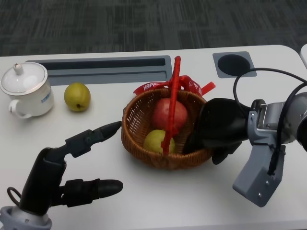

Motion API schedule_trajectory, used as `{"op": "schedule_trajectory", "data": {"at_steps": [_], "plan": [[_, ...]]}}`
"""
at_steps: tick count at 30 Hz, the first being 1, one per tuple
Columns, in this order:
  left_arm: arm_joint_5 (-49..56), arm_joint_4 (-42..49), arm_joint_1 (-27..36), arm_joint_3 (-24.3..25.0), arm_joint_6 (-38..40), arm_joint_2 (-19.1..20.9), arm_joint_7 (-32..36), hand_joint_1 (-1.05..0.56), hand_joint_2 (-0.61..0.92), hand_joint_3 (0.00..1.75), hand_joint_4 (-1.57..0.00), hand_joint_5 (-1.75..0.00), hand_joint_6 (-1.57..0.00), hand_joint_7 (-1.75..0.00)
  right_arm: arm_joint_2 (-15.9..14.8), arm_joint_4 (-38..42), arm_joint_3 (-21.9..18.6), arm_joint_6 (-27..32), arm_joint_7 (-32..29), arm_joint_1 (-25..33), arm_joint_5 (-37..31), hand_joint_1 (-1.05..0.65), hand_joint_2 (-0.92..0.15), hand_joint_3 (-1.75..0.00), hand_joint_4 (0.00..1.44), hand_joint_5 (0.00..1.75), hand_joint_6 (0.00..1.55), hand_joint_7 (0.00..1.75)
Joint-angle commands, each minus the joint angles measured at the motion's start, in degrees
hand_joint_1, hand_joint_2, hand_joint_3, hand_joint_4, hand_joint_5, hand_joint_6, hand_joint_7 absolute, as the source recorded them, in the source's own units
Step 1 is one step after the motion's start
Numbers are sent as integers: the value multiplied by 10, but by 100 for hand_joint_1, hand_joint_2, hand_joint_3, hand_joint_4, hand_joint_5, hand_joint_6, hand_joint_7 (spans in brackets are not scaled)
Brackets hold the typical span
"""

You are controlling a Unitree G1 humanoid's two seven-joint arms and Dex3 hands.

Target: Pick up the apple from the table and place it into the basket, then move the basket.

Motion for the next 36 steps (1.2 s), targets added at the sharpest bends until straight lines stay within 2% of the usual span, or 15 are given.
{"op": "schedule_trajectory", "data": {"at_steps": [1, 10, 17, 24, 29, 33, 36], "plan": [[4, 7, 8, 10, -16, 2, 15, -62, 76, 0, -75, -3, -69, -2, -1, 2, -23, 22, 25, 6, 27, -20, -87, -1, 95, 4, 86, 3], [3, 21, 2, 15, -40, -3, 28, -61, 75, 0, -79, -3, -73, -2, -6, 4, -74, 26, 73, 14, 80, -23, -91, -1, 100, 4, 88, 1], [4, 23, 3, 17, -48, -9, 35, -59, 75, 0, -82, -3, -75, -2, -4, 8, -115, 55, 132, 21, 119, -24, -91, -1, 97, 2, 85, 1], [9, 12, 18, 21, -59, -14, 44, -60, 75, 0, -83, -3, -76, -1, 5, 16, -154, 140, 194, 30, 153, -24, -91, -4, 101, 2, 87, 1], [11, -5, 45, 25, -77, -18, 44, -59, 76, 0, -83, -2, -76, -1, 11, 19, -174, 214, 211, 38, 164, -27, -92, -14, 115, 9, 88, 1], [9, -29, 82, 23, -102, -21, 43, -57, 76, 0, -85, -2, -78, -1, 20, 22, -189, 267, 217, 43, 173, -26, -92, -10, 122, 12, 92, 2], [12, -50, 116, 23, -123, -24, 44, -57, 76, 0, -86, -2, -79, -2, 26, 25, -203, 306, 227, 43, 182, -31, -92, -10, 117, 9, 94, 2]]}}
